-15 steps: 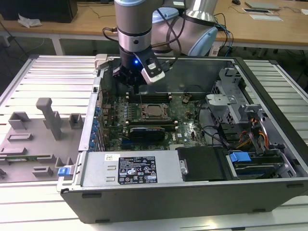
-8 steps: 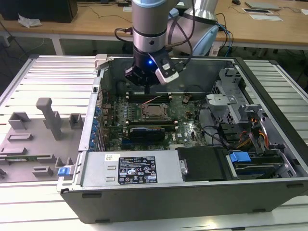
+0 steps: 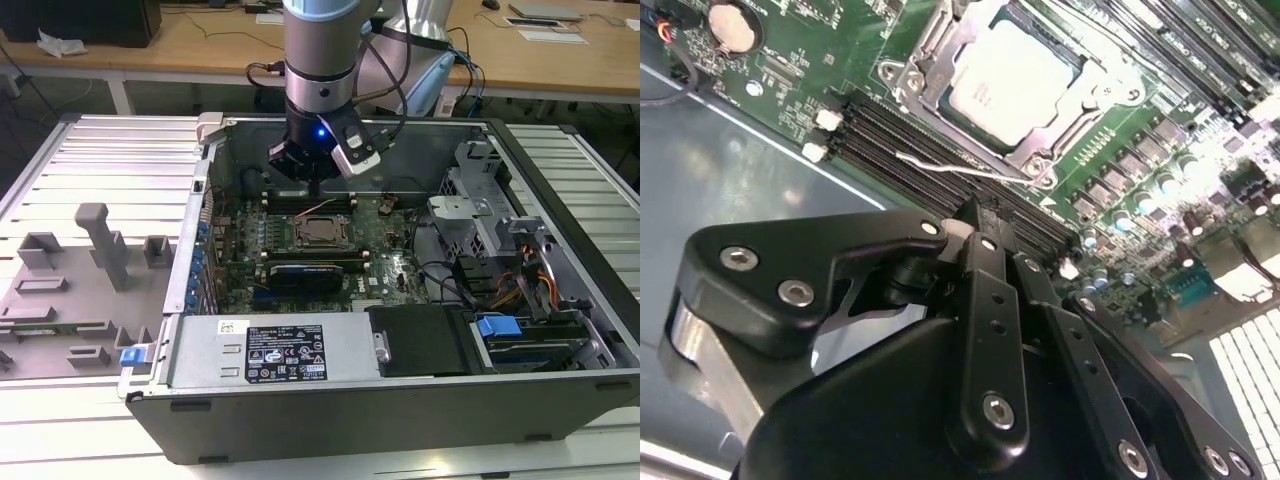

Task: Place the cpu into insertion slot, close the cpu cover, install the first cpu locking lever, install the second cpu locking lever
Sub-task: 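Install the first cpu locking lever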

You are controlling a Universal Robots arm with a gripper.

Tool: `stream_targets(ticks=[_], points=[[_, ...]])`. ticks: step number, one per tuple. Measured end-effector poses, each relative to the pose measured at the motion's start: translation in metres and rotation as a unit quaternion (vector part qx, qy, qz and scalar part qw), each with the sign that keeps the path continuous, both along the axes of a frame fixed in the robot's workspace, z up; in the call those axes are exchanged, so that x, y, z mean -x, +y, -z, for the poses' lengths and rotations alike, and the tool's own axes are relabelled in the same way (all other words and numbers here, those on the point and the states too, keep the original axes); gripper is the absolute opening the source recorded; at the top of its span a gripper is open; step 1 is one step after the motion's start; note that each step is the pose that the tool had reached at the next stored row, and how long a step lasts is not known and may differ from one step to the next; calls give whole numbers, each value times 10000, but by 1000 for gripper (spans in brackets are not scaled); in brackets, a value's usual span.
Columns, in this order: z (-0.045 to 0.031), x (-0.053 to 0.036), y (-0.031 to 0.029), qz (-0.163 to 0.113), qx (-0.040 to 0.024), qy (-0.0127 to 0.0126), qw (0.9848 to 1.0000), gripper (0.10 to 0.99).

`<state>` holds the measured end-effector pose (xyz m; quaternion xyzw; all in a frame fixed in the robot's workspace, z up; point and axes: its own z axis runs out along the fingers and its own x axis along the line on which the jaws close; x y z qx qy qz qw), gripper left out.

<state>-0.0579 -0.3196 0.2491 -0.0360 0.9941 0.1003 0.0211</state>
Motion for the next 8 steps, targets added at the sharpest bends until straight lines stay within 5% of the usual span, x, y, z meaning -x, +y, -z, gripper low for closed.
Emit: stream_targets(ticks=[1, 8], points=[[4, 0, 0, 0, -1, -25, 10000, 106], [26, -1, 1, 0, -2, -352, 9994, 106]])
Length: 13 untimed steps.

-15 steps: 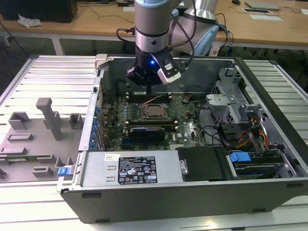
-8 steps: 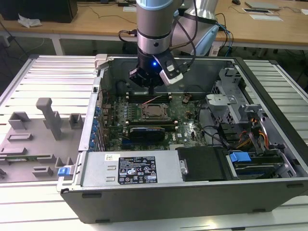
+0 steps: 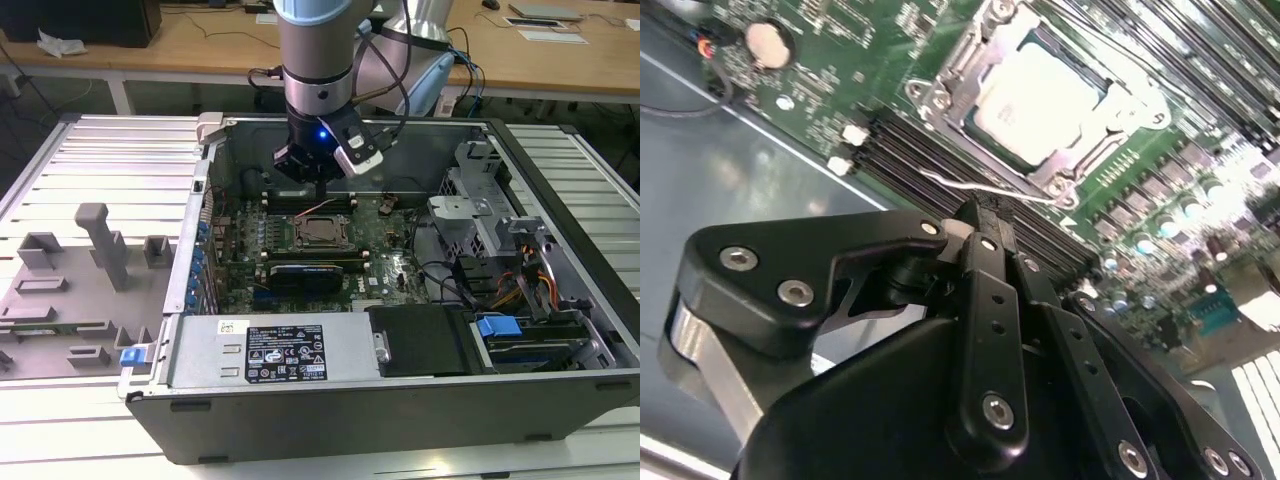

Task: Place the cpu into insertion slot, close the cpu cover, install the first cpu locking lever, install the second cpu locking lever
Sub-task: 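Install the first cpu locking lever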

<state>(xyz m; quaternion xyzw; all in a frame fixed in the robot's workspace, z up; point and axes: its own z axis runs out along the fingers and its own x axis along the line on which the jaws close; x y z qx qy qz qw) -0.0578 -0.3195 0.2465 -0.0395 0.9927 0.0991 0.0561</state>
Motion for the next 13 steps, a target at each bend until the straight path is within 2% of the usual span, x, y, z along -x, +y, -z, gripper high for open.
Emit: stream_targets(ticks=[1, 4, 6, 7, 8, 9, 10, 13], points=[[2, -1, 1, 0, 0, -20, 10000, 106], [2, 2, 0, 0, 0, -27, 10000, 106], [8, 3, -1, 0, -4, -91, 10000, 106], [10, 3, -1, -1, -3, -135, 9999, 106], [19, 2, 0, -4, -4, -216, 9998, 106], [25, 2, -1, -5, -5, -258, 9997, 106], [31, 4, -1, -4, -4, -287, 9996, 106], [51, 13, -2, -5, -12, -346, 9994, 106]])
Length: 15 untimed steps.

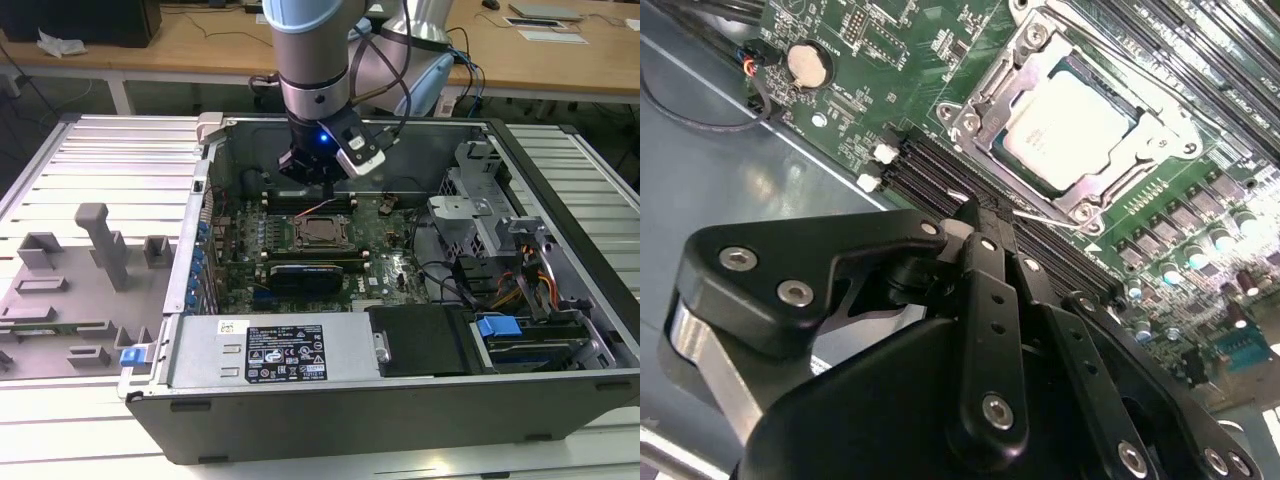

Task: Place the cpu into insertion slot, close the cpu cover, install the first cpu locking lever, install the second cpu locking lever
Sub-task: 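Install the first cpu locking lever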

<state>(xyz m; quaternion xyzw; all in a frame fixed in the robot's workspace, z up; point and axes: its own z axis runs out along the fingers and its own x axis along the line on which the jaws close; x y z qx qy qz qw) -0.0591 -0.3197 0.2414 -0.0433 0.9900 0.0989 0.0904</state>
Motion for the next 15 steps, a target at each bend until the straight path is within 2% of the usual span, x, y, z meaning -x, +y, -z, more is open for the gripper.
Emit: stream_targets(ticks=[2, 9, 10, 15], points=[[16, 13, 0, 0, -10, -24, 10000, 106], [83, 55, 0, 0, -21, -68, 10000, 106], [107, 56, 0, -1, -21, -81, 10000, 106], [142, 57, 58, 74, -20, -87, 9999, 106]])
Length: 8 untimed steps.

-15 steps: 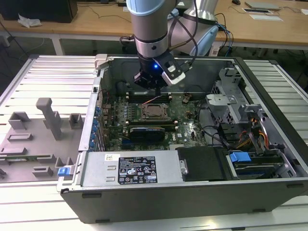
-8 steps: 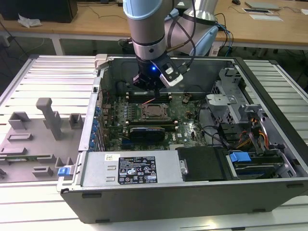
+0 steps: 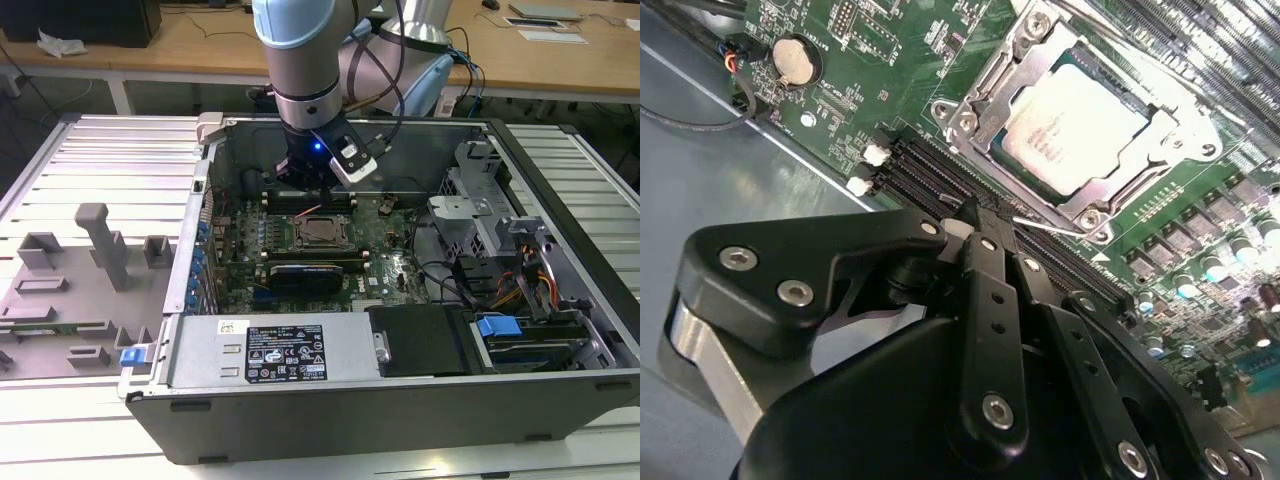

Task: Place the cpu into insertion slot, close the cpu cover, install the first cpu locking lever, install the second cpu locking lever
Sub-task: 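Install the first cpu locking lever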

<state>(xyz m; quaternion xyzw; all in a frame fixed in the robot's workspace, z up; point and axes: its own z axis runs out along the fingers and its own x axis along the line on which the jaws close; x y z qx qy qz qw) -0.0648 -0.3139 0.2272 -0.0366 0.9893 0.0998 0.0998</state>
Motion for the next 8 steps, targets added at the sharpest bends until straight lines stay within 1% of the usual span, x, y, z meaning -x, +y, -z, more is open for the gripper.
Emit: stream_targets(ticks=[2, 4, 5, 6, 7, 8], points=[[18, 0, 20, 57, 0, -1, 10000, 106], [45, 0, 22, 75, 0, -12, 10000, 106], [56, 1, 22, 80, 0, -22, 10000, 106], [70, 1, 22, 86, -1, -42, 10000, 106], [84, 3, 22, 91, -1, -72, 9999, 106], [90, 4, 21, 93, 0, -91, 9999, 106]])
